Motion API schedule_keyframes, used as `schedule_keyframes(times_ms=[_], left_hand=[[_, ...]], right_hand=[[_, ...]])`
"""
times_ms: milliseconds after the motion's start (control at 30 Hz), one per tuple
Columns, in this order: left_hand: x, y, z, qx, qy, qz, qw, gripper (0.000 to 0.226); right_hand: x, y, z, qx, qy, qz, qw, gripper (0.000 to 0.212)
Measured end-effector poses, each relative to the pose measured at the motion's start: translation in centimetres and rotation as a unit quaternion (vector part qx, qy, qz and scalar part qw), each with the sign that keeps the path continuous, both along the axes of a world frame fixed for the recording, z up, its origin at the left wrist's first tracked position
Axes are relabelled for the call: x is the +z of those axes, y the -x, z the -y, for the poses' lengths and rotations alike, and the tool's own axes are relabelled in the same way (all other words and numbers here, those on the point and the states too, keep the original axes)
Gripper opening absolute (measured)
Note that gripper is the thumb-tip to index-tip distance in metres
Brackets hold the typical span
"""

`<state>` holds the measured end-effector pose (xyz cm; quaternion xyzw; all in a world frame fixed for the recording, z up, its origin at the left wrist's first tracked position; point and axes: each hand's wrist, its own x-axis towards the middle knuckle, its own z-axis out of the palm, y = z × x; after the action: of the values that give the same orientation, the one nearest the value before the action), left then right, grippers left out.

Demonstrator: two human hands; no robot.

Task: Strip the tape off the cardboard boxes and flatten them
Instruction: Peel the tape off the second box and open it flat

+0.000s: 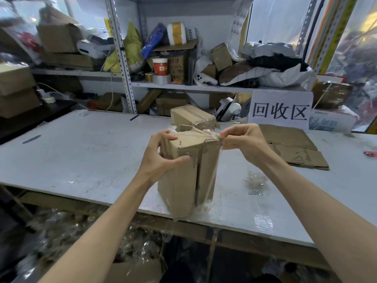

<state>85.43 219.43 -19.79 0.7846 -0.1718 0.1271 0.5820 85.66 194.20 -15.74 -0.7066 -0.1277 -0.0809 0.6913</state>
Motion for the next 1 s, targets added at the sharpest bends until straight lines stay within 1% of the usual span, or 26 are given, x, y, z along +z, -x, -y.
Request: schedule_keyframes(times_ms=[100,133,200,267,333,400,433,467,567,633,833,900,967,1000], left_hand=[[0.9,0.1,-1.3,-0.01,-0.006,-0.032,0.999,0.052],[1.3,0.2,-1.6,-0.005,-0.008,-0.028,1.0,0.047],[2.3,0.2,-1.7,0.017,-0.046,0.015,0.999,0.035],[2.8,0.3,-1.1,0.039,-0.094,0.059,0.993,0.036],[3.1,0.8,0.0,0.051,-0.1,0.059,0.992,0.022],[2.9,0.9,0.7,0.105,-0.081,0.056,0.99,0.045],[2.8,0.9,0.8,0.132,-0.074,0.055,0.987,0.051],[2.9,0.7,0.8,0.146,-0.066,0.058,0.985,0.051],[2.8,0.2,0.3,0.14,-0.055,0.067,0.986,0.032],[2.6,0.2,0.0,0.144,-0.052,0.079,0.985,0.026],[1.5,0.0,0.5,0.16,-0.057,0.082,0.982,0.024],[1.4,0.1,0.6,0.17,-0.052,0.086,0.98,0.023],[1.1,0.2,0.5,0.173,-0.05,0.09,0.98,0.022],[0.9,0.2,0.3,0.17,-0.049,0.089,0.98,0.022]], right_hand=[[-0.1,-0.3,-1.0,0.031,-0.119,-0.055,0.991,0.028],[-0.1,-0.3,-1.5,0.038,-0.138,-0.064,0.988,0.025],[0.0,-0.3,-2.5,0.048,-0.148,-0.069,0.985,0.02],[0.5,-0.2,-3.7,0.059,-0.119,-0.061,0.989,0.02],[1.0,0.0,-4.8,0.054,-0.076,-0.042,0.995,0.022],[1.2,0.2,-5.7,0.056,-0.05,-0.038,0.996,0.023],[1.2,0.4,-6.0,0.056,-0.048,-0.044,0.996,0.023],[1.1,0.5,-6.3,0.052,-0.054,-0.053,0.996,0.023],[0.9,0.4,-6.5,0.026,-0.089,-0.08,0.992,0.026],[0.7,0.4,-6.5,-0.003,-0.083,-0.085,0.993,0.026],[-0.4,-0.2,-6.5,-0.084,-0.033,-0.081,0.993,0.018],[-0.6,-0.6,-6.5,-0.124,0.008,-0.063,0.99,0.014],[-1.2,-0.8,-6.4,-0.173,0.061,-0.035,0.982,0.014],[-1.6,-0.7,-6.5,-0.185,0.072,-0.033,0.98,0.014]])
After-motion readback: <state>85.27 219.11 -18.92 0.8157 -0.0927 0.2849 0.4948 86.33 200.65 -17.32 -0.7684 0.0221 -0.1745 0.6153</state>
